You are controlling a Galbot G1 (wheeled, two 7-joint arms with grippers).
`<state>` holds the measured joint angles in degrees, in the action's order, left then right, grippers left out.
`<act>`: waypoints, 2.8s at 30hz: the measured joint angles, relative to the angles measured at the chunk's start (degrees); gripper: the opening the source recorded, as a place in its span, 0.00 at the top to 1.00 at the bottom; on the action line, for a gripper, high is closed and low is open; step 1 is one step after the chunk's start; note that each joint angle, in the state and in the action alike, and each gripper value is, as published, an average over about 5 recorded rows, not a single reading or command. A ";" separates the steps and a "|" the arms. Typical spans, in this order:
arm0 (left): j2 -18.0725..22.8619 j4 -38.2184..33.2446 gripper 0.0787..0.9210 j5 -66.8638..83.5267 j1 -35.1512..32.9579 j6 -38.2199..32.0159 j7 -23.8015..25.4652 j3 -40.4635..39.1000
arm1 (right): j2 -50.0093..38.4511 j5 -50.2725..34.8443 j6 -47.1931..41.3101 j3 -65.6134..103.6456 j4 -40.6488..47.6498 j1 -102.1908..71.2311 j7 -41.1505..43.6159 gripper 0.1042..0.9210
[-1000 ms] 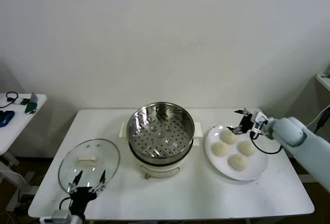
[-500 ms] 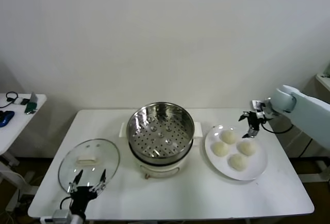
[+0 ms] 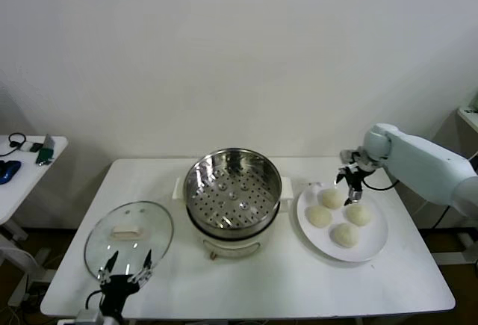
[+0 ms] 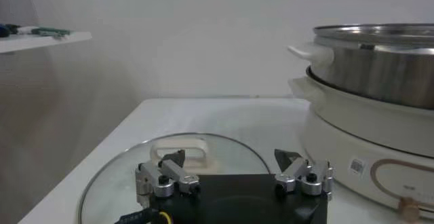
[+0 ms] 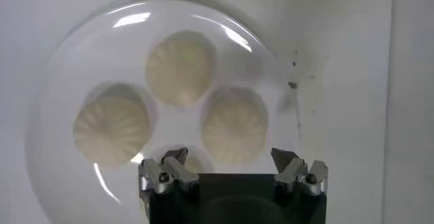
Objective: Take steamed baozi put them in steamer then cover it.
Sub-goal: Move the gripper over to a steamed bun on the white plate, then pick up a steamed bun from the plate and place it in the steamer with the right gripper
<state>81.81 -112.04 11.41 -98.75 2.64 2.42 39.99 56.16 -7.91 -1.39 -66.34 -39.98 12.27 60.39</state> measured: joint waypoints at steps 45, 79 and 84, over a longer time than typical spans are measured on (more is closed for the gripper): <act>0.84 -1.73 0.12 -1.51 -0.22 0.17 -0.34 -0.78 | 8.17 -6.26 12.66 -17.01 -25.44 35.22 -0.36 0.35; 0.47 -0.44 0.12 -2.15 0.41 -1.66 -0.95 -0.69 | 27.36 17.11 33.41 -20.75 -14.35 20.79 -12.25 0.34; 0.50 -0.39 0.12 -2.32 0.27 -1.83 -1.01 -0.89 | 28.38 17.19 34.62 -20.67 -12.03 19.70 -12.72 0.29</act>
<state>82.31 -112.43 9.09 -98.48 0.81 1.41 39.10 84.54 9.28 33.23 -87.01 -52.01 31.97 47.68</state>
